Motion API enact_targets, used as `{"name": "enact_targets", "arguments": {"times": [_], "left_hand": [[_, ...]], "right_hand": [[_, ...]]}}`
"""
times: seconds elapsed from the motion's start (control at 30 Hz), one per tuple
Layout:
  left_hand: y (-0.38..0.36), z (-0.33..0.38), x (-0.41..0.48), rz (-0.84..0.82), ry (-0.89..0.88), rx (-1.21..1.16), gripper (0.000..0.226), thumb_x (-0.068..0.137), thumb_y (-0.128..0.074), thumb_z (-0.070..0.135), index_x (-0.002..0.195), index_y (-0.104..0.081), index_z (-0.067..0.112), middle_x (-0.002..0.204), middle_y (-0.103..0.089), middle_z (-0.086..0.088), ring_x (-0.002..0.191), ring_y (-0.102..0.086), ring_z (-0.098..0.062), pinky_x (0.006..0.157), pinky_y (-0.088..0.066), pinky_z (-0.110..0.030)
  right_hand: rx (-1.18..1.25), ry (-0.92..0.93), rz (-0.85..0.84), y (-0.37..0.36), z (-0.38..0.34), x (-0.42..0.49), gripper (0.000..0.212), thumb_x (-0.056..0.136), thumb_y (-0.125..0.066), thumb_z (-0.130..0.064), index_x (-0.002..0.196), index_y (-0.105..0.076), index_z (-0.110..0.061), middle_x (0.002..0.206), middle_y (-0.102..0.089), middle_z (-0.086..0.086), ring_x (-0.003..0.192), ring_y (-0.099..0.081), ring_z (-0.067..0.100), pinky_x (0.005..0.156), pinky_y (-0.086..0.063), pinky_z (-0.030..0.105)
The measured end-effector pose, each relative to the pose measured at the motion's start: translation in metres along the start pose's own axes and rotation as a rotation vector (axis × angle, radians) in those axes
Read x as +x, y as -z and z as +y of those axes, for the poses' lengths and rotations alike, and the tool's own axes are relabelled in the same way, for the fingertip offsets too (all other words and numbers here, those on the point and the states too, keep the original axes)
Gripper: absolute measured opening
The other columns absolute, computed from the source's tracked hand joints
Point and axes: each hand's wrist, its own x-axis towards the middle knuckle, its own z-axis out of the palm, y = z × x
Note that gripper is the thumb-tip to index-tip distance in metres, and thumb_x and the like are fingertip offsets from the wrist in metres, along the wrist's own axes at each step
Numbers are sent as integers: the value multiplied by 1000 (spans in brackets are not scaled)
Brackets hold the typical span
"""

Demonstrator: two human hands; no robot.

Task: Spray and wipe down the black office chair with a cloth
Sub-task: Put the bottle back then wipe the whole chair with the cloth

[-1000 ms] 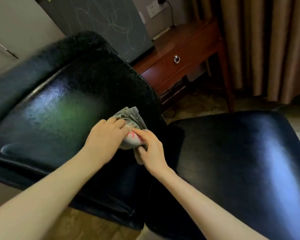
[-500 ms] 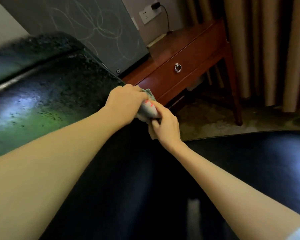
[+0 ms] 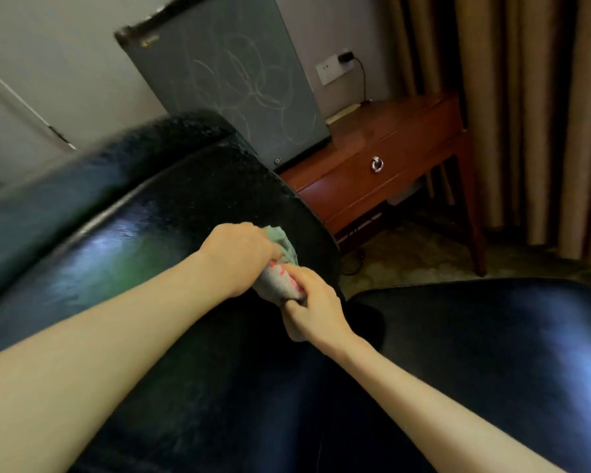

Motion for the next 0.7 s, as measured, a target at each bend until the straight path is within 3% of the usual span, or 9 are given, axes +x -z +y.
{"name": "enact_targets", "arguments": {"times": [0.17,0.37,0.43,0.53,0.7], "left_hand": [[16,-13,-110,-69,37,-62,32,95,-50,21,122,-48,37,125,-50,7,113,-49,-18,86,-47,-33],[33,-17,-227,-42,129,-166,40,89,-54,21,120,-44,43,122,-47,13,110,-48,-12,81,-47,-29],[33,-16,-249,4,137,-178,43,78,-66,23,115,-50,41,113,-52,12,102,-54,-14,75,-50,-31],[23,-18,-265,71,165,-181,52,48,-86,25,94,-63,37,87,-61,11,72,-62,-15,53,-53,-30],[10,-21,-256,212,134,-186,53,47,-84,12,93,-66,30,89,-63,7,73,-63,-18,53,-52,-31]], "right_hand": [[22,64,-127,-19,-74,-66,61,68,-49,-24,128,-54,-34,122,-54,-9,111,-51,12,92,-41,25],[-21,197,-197,-31,-142,-131,59,71,-48,-20,128,-51,-37,113,-50,-8,98,-50,15,88,-43,30],[-83,231,-209,-35,-152,-140,58,75,-48,-20,129,-46,-41,119,-46,-7,102,-46,18,92,-41,31],[-130,220,-189,-37,-159,-144,60,80,-48,-16,132,-42,-45,132,-40,-7,112,-40,20,101,-35,30],[-144,231,-151,-38,-153,-132,61,83,-47,-14,131,-40,-51,129,-38,-15,105,-36,12,92,-28,17]]}}
